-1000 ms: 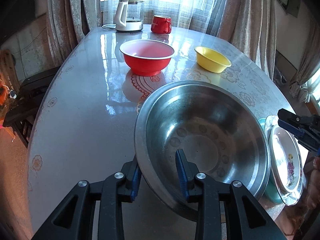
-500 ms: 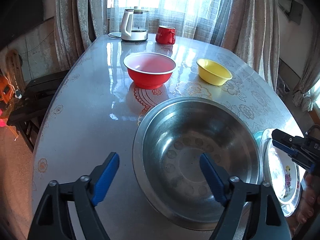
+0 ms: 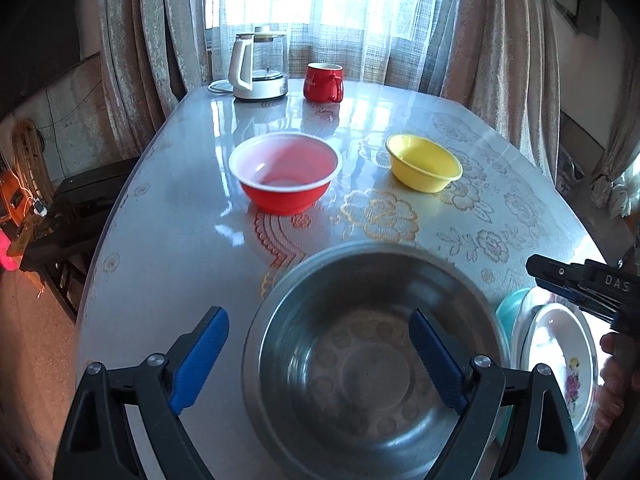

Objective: Organize plates and bowls
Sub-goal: 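Move both grippers to the rim of the yellow bowl, then grasp the yellow bowl rim with both grippers and lift it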

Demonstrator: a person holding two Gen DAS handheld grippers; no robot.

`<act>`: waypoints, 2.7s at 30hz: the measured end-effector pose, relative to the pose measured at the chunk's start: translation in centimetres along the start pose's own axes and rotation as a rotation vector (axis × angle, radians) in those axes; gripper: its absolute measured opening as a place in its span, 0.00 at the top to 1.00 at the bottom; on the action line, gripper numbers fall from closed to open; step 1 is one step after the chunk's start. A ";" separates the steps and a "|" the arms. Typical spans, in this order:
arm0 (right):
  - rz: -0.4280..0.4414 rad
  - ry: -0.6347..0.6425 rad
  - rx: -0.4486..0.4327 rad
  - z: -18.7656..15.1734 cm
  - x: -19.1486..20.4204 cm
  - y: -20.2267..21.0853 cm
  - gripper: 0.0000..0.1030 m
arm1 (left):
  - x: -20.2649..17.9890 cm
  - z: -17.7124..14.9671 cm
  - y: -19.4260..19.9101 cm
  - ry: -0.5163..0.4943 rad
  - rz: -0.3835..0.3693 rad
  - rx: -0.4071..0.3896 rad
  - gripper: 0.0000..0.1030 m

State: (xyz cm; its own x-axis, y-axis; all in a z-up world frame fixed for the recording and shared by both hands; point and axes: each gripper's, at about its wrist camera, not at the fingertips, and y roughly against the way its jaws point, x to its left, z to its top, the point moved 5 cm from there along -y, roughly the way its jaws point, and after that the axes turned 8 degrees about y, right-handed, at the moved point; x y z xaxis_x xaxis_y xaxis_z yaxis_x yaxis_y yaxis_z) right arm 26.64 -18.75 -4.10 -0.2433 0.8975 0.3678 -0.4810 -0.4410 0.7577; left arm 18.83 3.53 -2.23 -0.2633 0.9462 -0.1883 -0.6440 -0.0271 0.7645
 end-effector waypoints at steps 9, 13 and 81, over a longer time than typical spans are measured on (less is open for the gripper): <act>-0.036 -0.024 0.027 3.9 -1.4 -2.1 0.62 | -2.2 3.6 -1.6 -0.030 -0.004 0.012 0.10; -0.043 -0.010 0.029 6.5 -1.3 -3.3 0.62 | -3.1 5.0 -2.5 -0.036 -0.012 0.030 0.10; -0.066 -0.052 0.129 10.3 -5.2 -11.4 0.82 | -15.2 12.0 -18.8 -0.195 -0.044 0.226 0.80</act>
State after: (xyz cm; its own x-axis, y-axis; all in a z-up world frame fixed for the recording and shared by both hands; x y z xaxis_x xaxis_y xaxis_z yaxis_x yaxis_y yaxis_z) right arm 42.03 -18.35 -9.12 -0.1696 0.9251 0.3398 -0.3819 -0.3795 0.8427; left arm 43.53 -6.48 -6.38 -0.0817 0.9895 -0.1196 -0.4700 0.0675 0.8801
